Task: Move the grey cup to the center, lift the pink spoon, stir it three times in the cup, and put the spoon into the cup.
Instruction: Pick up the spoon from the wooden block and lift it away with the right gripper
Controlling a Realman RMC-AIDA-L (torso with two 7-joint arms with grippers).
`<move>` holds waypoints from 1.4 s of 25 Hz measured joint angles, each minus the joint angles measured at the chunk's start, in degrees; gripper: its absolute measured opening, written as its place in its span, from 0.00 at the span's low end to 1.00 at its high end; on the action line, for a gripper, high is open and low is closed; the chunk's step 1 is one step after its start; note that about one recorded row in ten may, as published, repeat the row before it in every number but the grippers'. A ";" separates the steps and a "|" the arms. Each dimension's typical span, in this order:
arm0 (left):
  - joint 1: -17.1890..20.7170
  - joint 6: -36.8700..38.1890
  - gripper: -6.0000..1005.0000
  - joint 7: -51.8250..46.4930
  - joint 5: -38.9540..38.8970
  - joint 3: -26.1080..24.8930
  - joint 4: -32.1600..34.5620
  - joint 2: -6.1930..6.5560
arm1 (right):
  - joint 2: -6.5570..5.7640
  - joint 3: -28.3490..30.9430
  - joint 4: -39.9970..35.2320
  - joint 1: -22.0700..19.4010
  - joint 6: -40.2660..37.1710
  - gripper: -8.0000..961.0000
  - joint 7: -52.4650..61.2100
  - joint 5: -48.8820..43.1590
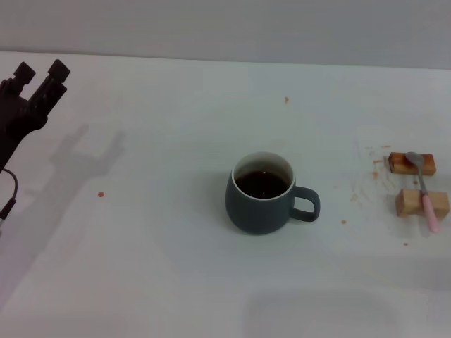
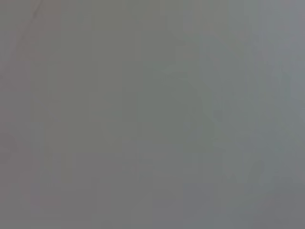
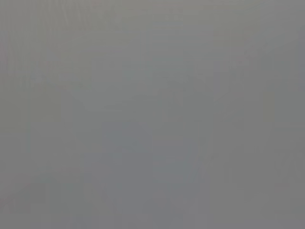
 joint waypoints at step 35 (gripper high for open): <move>-4.94 -7.32 0.83 -1.70 0.51 3.54 0.29 0.16 | 0.55 -9.87 22.29 -12.10 -7.76 0.85 -30.70 -10.02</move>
